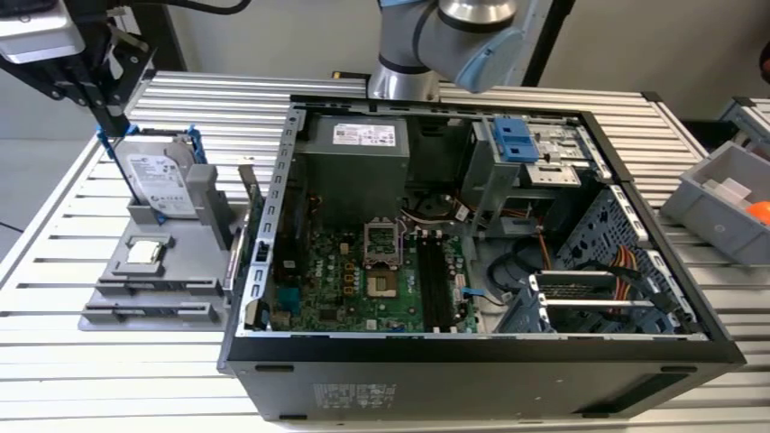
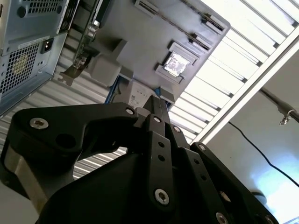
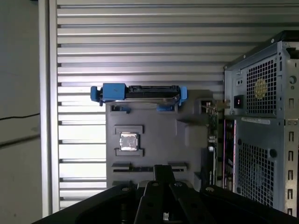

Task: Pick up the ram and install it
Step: 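Reach for the ram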

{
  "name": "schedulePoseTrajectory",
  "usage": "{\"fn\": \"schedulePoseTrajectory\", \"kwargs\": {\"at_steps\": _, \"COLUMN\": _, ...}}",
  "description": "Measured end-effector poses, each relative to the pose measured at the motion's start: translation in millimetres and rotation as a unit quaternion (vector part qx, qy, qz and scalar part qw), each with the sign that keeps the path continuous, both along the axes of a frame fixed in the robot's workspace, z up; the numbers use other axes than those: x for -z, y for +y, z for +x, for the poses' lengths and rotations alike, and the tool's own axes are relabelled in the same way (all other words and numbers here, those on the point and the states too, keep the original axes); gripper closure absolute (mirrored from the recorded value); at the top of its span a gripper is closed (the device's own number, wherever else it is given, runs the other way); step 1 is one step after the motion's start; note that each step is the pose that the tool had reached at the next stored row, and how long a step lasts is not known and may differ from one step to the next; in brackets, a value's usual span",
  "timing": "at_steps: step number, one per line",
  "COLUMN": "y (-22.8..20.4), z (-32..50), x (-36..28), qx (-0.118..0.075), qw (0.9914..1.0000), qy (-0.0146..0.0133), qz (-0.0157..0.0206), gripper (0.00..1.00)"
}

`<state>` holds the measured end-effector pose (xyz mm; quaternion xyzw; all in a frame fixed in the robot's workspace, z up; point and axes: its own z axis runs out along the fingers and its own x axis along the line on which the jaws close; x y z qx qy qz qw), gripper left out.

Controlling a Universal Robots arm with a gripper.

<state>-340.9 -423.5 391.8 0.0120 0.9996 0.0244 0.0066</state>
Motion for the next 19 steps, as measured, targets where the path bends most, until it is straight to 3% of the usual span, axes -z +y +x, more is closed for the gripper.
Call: {"fn": "schedulePoseTrajectory", "kwargs": {"at_steps": 19, "y": -33.2, "z": -2.0, "x": 0.6, "qx": 0.0, "qw": 1.0, "qy": 0.0, "qz": 0.0, "gripper": 1.0}}
